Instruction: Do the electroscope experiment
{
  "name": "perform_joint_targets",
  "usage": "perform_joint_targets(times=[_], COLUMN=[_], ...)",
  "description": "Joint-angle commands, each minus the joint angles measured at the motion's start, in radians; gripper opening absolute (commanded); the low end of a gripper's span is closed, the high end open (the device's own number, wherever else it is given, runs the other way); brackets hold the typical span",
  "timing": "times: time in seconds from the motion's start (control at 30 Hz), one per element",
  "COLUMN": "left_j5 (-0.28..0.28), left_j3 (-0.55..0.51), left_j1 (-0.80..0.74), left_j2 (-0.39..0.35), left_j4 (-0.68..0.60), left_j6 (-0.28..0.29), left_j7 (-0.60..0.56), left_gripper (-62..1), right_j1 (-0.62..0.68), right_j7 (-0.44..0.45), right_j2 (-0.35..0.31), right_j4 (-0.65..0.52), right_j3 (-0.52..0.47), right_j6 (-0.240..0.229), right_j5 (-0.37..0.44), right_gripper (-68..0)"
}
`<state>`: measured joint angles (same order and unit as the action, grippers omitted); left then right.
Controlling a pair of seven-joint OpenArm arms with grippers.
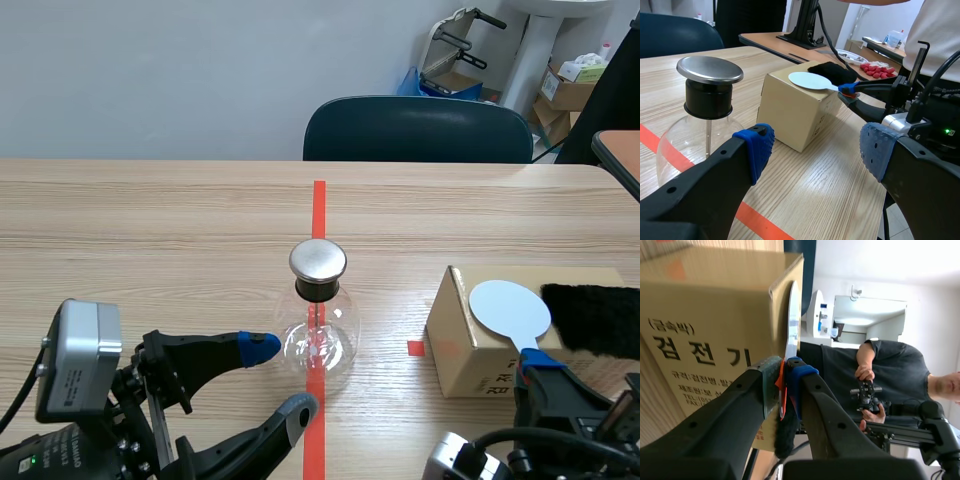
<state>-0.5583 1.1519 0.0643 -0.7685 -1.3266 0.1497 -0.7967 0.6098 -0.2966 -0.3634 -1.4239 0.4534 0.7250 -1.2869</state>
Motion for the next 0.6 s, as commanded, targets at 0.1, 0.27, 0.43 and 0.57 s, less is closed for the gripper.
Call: perform_joint_targets(times=[0.1,0.27,0.43,0.57], left_j5=[0.000,0.000,0.005,0.026], left_j3=[0.002,0.004,0.004,0.004], left_j1=[-0.001,-0.011,-0.051,-0.082], left_j2=[-0.057,-0.109,-0.162,-0.196], left_j4=[-0.016,-0.016,-0.016,-0.016], left_j6=[0.003,0.028,0.028,0.028], left_j7=[-0.063,-0.075,-0.083,-0.091], left_gripper=[-22.2,-22.1,-22.1,-22.1], right_j1=[-0.009,-0.009,-0.009,-0.009], right_j7=[0.000,0.000,0.000,-0.001], right_j2=[0.006,0.006,0.006,0.006], right_j4=[0.011,0.021,0.021,0.021], right_j3=[0.001,0.001,0.001,0.001], right_j6=[0.058,0.058,0.058,0.058], right_j5=[-0.003,-0.003,0.000,0.000], right_gripper=[-63.3,-63.3,-61.6,-43.8])
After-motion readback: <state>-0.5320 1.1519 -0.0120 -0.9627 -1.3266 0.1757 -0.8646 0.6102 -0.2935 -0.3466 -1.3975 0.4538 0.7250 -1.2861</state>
